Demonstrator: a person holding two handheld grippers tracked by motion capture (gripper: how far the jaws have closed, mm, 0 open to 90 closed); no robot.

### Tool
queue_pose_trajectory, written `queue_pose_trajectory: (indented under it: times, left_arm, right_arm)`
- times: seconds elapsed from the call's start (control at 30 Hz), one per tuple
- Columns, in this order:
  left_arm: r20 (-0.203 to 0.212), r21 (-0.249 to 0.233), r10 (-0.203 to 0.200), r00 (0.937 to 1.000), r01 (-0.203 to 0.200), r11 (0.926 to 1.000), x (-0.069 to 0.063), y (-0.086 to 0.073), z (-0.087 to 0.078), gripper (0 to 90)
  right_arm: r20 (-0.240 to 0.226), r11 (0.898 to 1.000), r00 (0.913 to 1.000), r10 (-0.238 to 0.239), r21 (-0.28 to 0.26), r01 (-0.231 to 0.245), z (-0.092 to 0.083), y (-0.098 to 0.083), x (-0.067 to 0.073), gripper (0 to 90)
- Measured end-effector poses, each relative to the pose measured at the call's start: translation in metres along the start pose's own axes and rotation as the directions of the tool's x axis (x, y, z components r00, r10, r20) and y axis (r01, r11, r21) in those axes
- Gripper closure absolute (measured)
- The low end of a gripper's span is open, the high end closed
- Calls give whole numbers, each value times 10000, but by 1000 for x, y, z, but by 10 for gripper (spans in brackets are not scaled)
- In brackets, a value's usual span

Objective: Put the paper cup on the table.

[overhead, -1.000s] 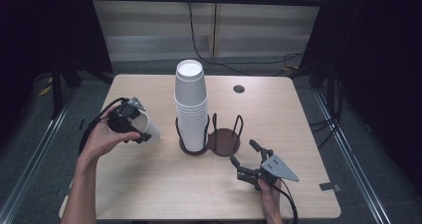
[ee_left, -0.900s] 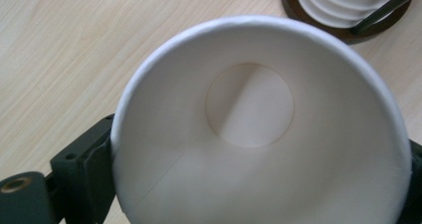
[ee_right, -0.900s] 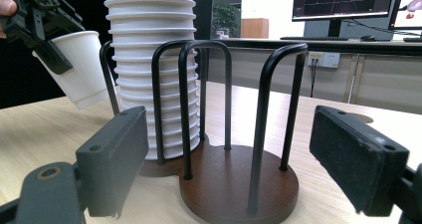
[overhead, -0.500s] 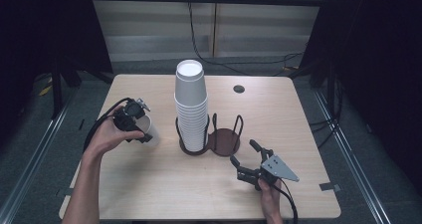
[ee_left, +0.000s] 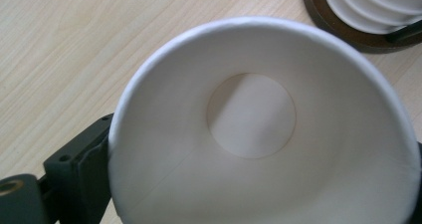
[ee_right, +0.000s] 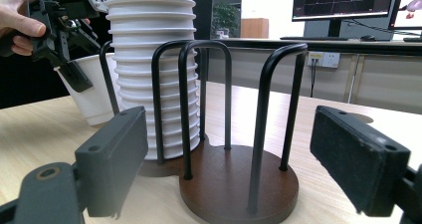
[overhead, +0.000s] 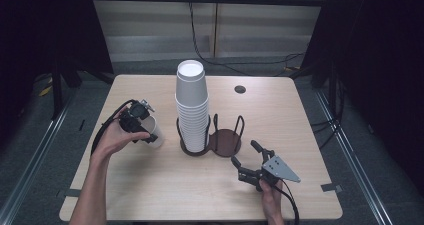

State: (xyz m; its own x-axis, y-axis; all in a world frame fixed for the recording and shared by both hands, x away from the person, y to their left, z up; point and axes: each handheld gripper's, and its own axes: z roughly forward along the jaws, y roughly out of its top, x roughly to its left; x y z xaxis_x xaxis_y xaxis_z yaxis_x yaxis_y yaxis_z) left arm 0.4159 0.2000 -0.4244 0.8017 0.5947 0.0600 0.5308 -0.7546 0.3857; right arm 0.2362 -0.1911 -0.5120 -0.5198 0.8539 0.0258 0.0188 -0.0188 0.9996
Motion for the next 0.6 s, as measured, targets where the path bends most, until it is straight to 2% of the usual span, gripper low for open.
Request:
queue_pose_trajectory:
  times: [0.17,0.3,0.43,0.47,0.53,0.57,0.6]
  left_arm:
    - [6,-199,-91,10000,91,9998,-2,-1,4,42]
    - [191,-582,-470,9987,481,9971,-3,-4,13,56]
    - [73,-547,-347,9994,350,9979,-5,-6,20,91]
    - [127,-551,-417,9990,424,9976,-5,-6,21,84]
    - [-16,-719,-417,9991,415,9966,-8,-6,22,78]
    - [-26,-762,-240,9997,237,9968,-8,-7,21,78]
    - [-26,-762,-240,9997,237,9968,-8,-7,21,76]
  right_arm:
    - [0,10000,10000,-2,1,2,0,0,0,144]
    - [0,10000,10000,0,1,0,0,0,0,143]
    - [-13,10000,10000,-2,3,2,0,0,0,143]
    - [-13,10000,10000,-1,3,1,0,0,0,143]
    - [-15,10000,10000,1,2,-1,0,0,0,143]
    - [-13,10000,10000,-2,3,2,0,0,0,143]
    - [-13,10000,10000,-2,3,2,0,0,0,143]
